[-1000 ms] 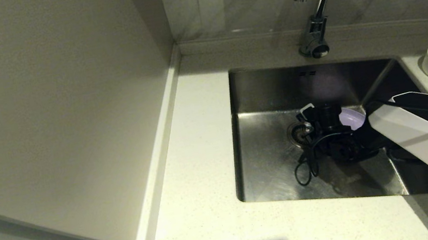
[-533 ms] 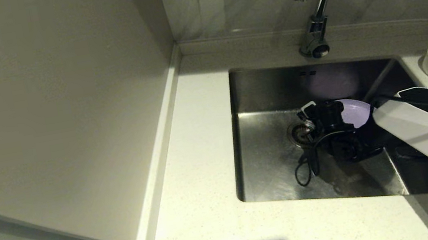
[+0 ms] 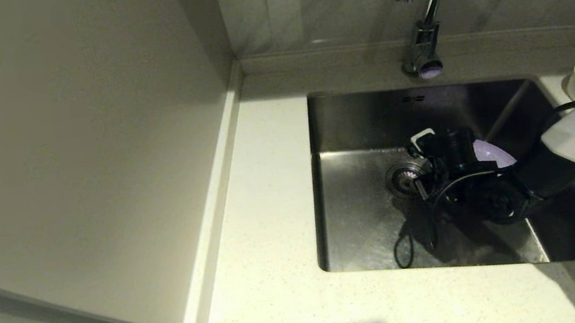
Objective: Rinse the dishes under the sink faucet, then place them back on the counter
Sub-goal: Put a plate back to the table from the sink
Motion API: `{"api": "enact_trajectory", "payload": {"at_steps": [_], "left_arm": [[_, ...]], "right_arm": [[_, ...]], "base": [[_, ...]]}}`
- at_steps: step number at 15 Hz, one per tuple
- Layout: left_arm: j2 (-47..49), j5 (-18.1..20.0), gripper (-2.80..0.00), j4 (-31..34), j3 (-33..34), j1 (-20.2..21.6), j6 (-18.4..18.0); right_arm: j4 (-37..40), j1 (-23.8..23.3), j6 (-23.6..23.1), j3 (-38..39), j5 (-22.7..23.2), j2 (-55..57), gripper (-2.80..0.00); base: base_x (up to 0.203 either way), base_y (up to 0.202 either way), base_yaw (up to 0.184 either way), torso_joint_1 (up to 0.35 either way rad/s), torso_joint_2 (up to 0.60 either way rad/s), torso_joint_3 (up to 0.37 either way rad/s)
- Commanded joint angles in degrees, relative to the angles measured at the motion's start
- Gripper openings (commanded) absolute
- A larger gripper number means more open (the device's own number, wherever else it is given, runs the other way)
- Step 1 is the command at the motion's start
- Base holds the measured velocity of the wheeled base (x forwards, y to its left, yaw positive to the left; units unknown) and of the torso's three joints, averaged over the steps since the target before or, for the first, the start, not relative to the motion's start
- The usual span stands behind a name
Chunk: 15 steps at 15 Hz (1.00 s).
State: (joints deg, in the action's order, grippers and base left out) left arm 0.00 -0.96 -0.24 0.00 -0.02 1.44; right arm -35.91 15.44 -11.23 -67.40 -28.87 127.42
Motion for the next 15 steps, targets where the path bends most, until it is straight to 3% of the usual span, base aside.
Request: {"api": "enact_trajectory", "payload": {"at_steps": [1, 5, 8, 12, 14, 15], "left_arm": [[-0.18, 0.0, -2.8, -0.03, 0.0, 0.02, 0.05], [-0.18, 0.0, -2.8, -0.03, 0.0, 0.02, 0.05], [-0.18, 0.0, -2.8, -0.03, 0.0, 0.02, 0.04], [-0.18, 0.0, -2.8, -0.03, 0.0, 0.02, 0.05], [-0.18, 0.0, -2.8, -0.03, 0.0, 0.02, 0.05], [-0.18, 0.0, -2.8, -0.03, 0.0, 0.02, 0.05]], "right_arm": [[-0.14, 4.25, 1.84, 3.71, 0.26, -7.51, -2.8], [-0.13, 11.68, 11.49, 4.38, 0.8, -14.05, -2.8], [1.79, 12.89, 20.81, -1.25, 2.67, -17.69, -2.8], [30.18, 12.38, 38.45, -19.27, 8.8, -23.56, -2.8], [49.26, 11.13, 50.1, -32.82, 15.51, -24.52, -2.8], [59.05, 10.31, 57.15, -37.47, 21.13, -24.87, -2.8]], "base": [[0.0, 0.0, 0.0, 0.0, 0.0, 0.0], [0.0, 0.0, 0.0, 0.0, 0.0, 0.0], [0.0, 0.0, 0.0, 0.0, 0.0, 0.0], [0.0, 0.0, 0.0, 0.0, 0.0, 0.0], [0.0, 0.0, 0.0, 0.0, 0.0, 0.0], [0.0, 0.0, 0.0, 0.0, 0.0, 0.0]]}}
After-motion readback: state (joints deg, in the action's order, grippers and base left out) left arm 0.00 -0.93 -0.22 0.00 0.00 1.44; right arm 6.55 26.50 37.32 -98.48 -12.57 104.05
